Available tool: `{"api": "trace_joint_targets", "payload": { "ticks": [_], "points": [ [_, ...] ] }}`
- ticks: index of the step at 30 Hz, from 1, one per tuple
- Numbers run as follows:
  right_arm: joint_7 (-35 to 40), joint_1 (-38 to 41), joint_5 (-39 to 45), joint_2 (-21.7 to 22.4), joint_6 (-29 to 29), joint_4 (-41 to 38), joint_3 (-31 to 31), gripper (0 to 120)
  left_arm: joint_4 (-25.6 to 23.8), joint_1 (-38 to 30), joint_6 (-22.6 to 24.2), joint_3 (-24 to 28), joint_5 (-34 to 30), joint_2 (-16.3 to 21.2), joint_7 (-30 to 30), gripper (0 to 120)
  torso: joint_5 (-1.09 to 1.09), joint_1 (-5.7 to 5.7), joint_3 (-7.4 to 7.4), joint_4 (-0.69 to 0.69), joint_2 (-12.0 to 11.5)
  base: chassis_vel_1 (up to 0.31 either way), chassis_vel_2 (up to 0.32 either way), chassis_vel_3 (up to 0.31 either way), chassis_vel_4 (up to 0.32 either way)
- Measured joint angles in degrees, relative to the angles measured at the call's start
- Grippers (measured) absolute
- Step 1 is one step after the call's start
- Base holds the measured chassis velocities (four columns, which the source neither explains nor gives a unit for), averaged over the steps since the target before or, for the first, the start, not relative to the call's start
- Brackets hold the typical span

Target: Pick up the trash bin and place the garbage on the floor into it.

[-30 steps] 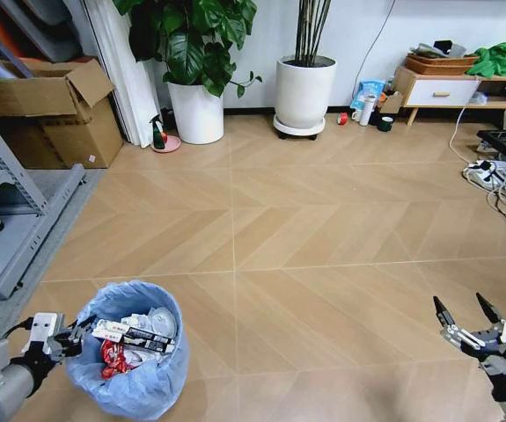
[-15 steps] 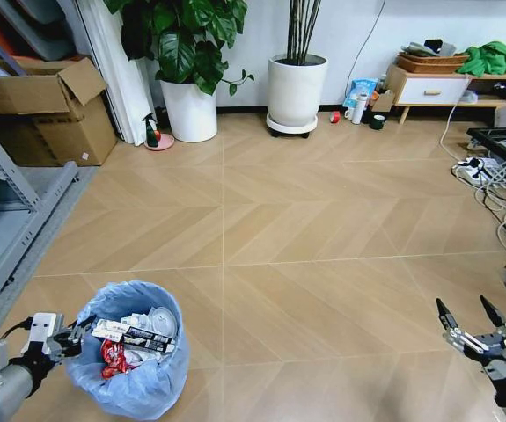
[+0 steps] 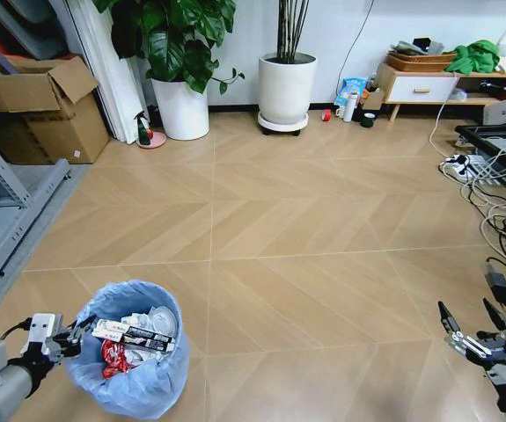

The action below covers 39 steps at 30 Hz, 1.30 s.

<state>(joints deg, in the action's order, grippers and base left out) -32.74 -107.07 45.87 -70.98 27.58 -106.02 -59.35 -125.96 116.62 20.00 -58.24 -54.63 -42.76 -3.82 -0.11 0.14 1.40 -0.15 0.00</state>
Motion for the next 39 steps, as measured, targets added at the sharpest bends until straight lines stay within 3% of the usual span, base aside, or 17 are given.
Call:
{"api": "trace_joint_targets", "payload": {
  "ticks": [14,18,21,24,26,31,39],
  "points": [
    [-1.46,0.27,-0.46,-0.02,1.0,-0.26,-0.25,100,1.38,-2.6,-0.44,3.35,2.36,-2.57,0.05,0,-0.01,0.0,0.0,0.0,0.0,-0.01,-0.036,0.008,0.038],
    [-2.0,0.23,-1.1,-0.48,1.17,-0.97,-0.34,100,3.59,-6.06,-0.58,6.29,2.96,-3.71,0.04,0,0.0,0.0,0.0,0.0,0.0,0.0,0.0,0.0,0.0],
    [-2.08,-0.09,-1.93,-0.67,1.18,-1.71,-0.75,100,7.82,-11.76,-0.54,9.93,3.29,-3.09,-0.95,0,-0.04,0.0,0.0,0.01,0.0,0.0,0.0,0.0,0.0],
    [-2.07,-0.35,-1.98,-0.63,1.05,-2.0,-0.91,100,9.05,-14.44,-0.27,11.28,2.6,-2.26,-1.69,0,-0.03,0.0,0.0,0.01,0.0,0.0,0.0,0.0,0.0],
    [-2.06,-0.85,-2.18,-0.43,0.87,-2.14,-1.61,100,12.54,-22.28,0.7,15.08,0.04,0.64,-4.4,0,-0.01,0.0,0.0,-0.04,0.0,0.0,0.0,0.0,0.0],
    [-2.28,-1.87,-2.57,-1.07,0.85,-2.23,-2.7,100,18.01,-31.54,3.13,22.45,-4.26,4.64,-9.21,0,0.0,0.0,0.01,-0.01,0.0,0.0,0.0,0.0,0.0],
    [-2.43,-2.09,-4.12,-2.47,0.98,-1.7,-2.63,100,25.35,-38.99,5.71,29.83,-6.7,5.03,-12.53,0,-0.03,0.0,0.01,0.01,0.0,0.0,0.0,0.0,0.0]
  ]
}}
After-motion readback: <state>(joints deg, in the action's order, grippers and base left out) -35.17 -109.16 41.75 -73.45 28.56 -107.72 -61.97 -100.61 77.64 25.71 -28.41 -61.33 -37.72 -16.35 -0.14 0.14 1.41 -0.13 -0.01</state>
